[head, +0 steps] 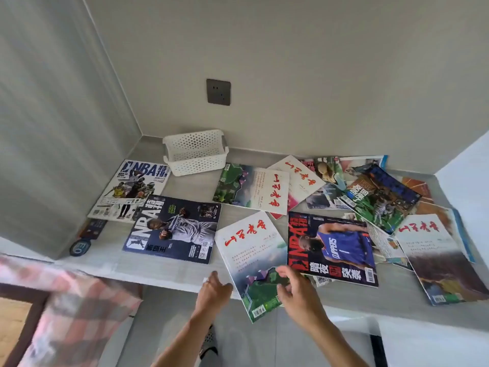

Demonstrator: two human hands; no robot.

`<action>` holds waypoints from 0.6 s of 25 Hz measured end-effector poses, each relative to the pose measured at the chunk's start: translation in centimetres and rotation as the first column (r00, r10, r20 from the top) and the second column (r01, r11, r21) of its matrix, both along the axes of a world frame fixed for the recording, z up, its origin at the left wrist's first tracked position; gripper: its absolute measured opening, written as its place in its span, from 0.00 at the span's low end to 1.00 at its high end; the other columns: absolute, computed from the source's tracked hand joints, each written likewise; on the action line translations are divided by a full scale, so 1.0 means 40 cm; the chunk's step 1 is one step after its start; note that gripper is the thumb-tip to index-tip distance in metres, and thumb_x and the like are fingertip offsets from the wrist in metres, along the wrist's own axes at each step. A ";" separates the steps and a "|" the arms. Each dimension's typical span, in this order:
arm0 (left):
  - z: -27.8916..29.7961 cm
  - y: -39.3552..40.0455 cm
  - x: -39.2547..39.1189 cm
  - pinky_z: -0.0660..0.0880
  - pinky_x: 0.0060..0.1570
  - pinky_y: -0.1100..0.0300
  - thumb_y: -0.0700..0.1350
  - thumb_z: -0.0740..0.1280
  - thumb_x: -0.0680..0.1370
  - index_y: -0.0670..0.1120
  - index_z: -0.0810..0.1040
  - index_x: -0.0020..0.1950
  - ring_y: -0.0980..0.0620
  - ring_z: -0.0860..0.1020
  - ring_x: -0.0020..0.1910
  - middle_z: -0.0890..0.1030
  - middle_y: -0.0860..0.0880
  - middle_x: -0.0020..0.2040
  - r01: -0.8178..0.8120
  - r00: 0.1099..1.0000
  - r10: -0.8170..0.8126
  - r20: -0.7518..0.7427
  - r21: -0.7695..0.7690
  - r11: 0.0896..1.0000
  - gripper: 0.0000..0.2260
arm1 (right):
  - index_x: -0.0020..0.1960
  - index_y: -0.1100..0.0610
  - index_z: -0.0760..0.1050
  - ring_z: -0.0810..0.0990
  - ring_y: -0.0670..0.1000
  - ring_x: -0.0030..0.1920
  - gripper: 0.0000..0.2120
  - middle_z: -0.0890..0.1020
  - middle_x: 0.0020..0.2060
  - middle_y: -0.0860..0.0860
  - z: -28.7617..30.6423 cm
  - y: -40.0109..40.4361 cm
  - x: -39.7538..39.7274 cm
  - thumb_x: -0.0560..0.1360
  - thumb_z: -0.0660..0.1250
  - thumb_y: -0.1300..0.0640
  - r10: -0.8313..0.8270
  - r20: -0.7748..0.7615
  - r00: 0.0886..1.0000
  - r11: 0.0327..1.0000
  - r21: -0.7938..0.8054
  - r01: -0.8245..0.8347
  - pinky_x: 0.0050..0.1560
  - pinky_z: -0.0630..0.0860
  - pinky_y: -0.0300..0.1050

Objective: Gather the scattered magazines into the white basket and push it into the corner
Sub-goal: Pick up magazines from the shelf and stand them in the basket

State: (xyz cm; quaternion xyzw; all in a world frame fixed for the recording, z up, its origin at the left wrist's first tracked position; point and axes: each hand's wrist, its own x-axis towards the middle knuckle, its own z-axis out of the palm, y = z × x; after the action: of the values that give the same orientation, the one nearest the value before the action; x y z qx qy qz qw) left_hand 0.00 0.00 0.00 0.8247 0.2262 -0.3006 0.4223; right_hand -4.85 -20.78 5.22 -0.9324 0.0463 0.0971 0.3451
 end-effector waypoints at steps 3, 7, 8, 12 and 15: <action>-0.072 -0.039 0.069 0.75 0.50 0.54 0.48 0.68 0.73 0.46 0.67 0.63 0.44 0.76 0.51 0.76 0.41 0.60 -0.281 0.949 0.251 -0.192 -0.155 0.947 0.21 | 0.66 0.51 0.69 0.76 0.47 0.59 0.19 0.77 0.62 0.47 -0.069 0.020 0.101 0.76 0.66 0.58 -0.089 -0.181 0.979 0.995 -0.054 0.080 0.60 0.75 0.43; -0.076 -0.065 0.131 0.71 0.41 0.56 0.43 0.70 0.72 0.42 0.77 0.52 0.47 0.73 0.38 0.77 0.44 0.39 -0.608 0.773 0.485 -0.408 -0.260 0.750 0.10 | 0.71 0.51 0.65 0.71 0.51 0.68 0.27 0.68 0.70 0.47 -0.140 0.020 0.105 0.74 0.66 0.54 -0.143 -0.428 0.892 0.988 -0.120 0.101 0.65 0.72 0.48; -0.063 -0.075 0.151 0.68 0.38 0.57 0.41 0.70 0.72 0.43 0.77 0.49 0.49 0.70 0.34 0.74 0.46 0.35 -0.626 0.756 0.467 -0.458 -0.301 0.719 0.07 | 0.71 0.51 0.65 0.70 0.51 0.69 0.27 0.67 0.72 0.46 -0.150 0.018 0.101 0.73 0.65 0.55 -0.136 -0.457 0.879 0.987 -0.142 0.079 0.66 0.71 0.46; -0.017 -0.184 0.207 0.77 0.30 0.60 0.37 0.64 0.77 0.49 0.74 0.49 0.55 0.76 0.37 0.78 0.50 0.45 -0.449 0.886 0.372 -0.277 -0.312 0.837 0.07 | 0.61 0.49 0.75 0.80 0.48 0.56 0.17 0.79 0.60 0.47 -0.164 -0.032 0.129 0.73 0.65 0.57 -0.133 -0.494 0.859 0.990 -0.099 0.096 0.56 0.76 0.43; 0.028 -0.189 0.210 0.81 0.28 0.60 0.33 0.61 0.75 0.47 0.75 0.50 0.60 0.80 0.29 0.81 0.49 0.44 -0.298 0.952 0.303 -0.046 -0.358 0.885 0.10 | 0.45 0.46 0.78 0.82 0.42 0.40 0.08 0.84 0.42 0.48 -0.140 -0.086 0.212 0.75 0.66 0.60 -0.075 -0.490 0.869 0.986 0.097 0.139 0.46 0.80 0.45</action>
State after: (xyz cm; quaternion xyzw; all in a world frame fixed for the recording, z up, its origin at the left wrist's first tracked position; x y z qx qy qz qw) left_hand 8.41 -7.57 1.10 0.6898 0.2897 -0.2633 0.6091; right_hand 3.65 -24.21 -0.38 -0.8501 0.1764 0.3108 0.3868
